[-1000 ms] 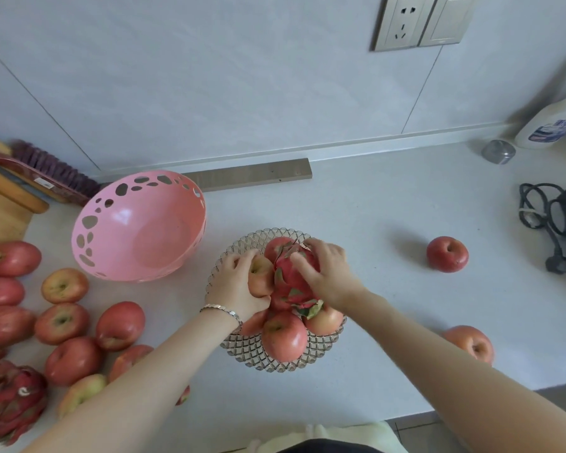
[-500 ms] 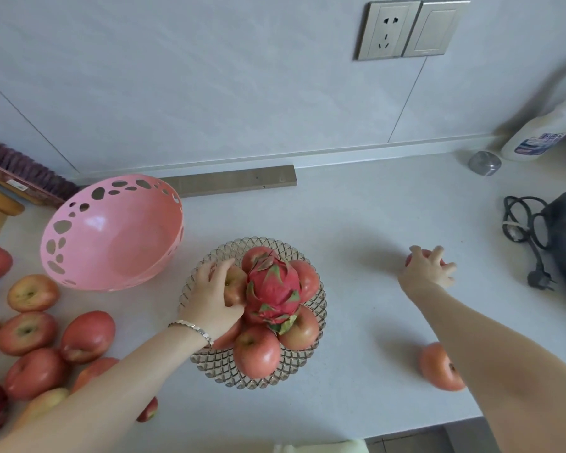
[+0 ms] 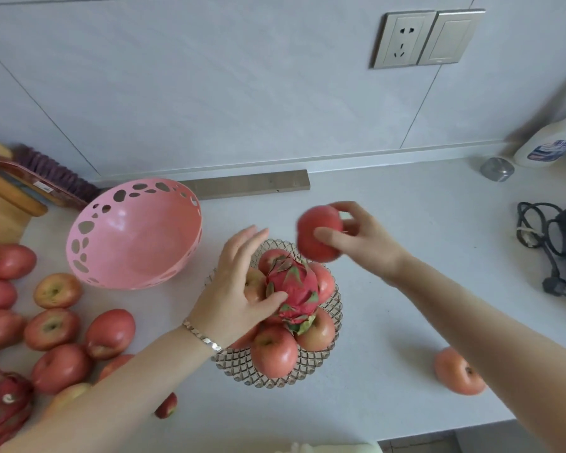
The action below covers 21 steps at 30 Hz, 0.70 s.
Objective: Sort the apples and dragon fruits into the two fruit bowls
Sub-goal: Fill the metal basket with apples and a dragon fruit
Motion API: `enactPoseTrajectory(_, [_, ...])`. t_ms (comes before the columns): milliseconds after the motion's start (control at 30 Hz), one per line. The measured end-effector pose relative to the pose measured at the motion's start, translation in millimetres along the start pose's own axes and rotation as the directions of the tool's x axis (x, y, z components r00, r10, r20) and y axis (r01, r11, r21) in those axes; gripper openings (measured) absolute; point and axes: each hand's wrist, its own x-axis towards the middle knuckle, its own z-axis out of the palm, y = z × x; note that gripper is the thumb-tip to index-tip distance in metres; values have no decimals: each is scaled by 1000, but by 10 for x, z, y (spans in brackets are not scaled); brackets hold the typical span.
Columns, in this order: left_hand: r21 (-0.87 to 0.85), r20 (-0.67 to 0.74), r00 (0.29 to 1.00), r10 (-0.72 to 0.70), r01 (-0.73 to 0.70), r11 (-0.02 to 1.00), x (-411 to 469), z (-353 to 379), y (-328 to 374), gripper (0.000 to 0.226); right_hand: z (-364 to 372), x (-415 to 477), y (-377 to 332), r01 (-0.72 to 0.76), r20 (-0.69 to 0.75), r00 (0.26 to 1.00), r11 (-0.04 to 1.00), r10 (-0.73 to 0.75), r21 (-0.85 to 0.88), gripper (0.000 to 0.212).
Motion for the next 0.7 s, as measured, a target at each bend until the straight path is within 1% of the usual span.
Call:
enactPoseTrajectory(33, [-67,-9,1000,14,-14,998,3,8,59,77,131,-70,-108,27,107,994,998,-32,52,39])
enactPoseTrajectory(100, [-192,-97,995,-10,-9,981,-13,13,149,76,385,-166,-192,32,234,971,996,-50,79,31])
enactPoseTrajectory(167, [-227,-186,980,-73,30,974,-59,-13,154,71,601,-241,-196,34,268,962,998,-46,50,28])
enactPoseTrajectory(200, [-204,-200,975,-92,50,978,-93,-36,125,69,662,-263,-183,68,260,963,998,-63,-9,28])
enactPoseTrajectory(267, [-84,-159,981,-109,96,992,-186,-102,25,68,693,-257,-139,179,210,969,959,-133,-218,31])
enactPoseTrajectory(300, [-18,-100,985,-137,136,991,-244,-132,-23,68,677,-245,-98,214,174,970,931,-168,-295,32])
enactPoseTrajectory(333, [50,-26,984,-175,176,983,-308,-147,-55,69,649,-240,-56,211,127,976,921,-178,-328,30])
enactPoseTrajectory(400, [249,122,962,-243,208,946,-463,-113,-119,72,586,-235,71,157,29,987,939,-155,-307,18])
enactPoseTrajectory(433, [357,175,949,-262,187,915,-529,-67,-138,74,553,-236,151,129,-9,990,946,-138,-298,13])
enactPoseTrajectory(500, [500,216,940,-265,127,857,-614,49,-172,77,502,-260,317,86,-47,993,945,-106,-315,11])
enactPoseTrajectory(600, [586,224,933,-283,103,804,-626,199,-236,81,448,-318,509,61,-70,993,938,-90,-342,15])
enactPoseTrajectory(700, [533,198,938,-284,140,834,-655,293,-306,86,450,-377,658,17,-99,994,940,-53,-340,24])
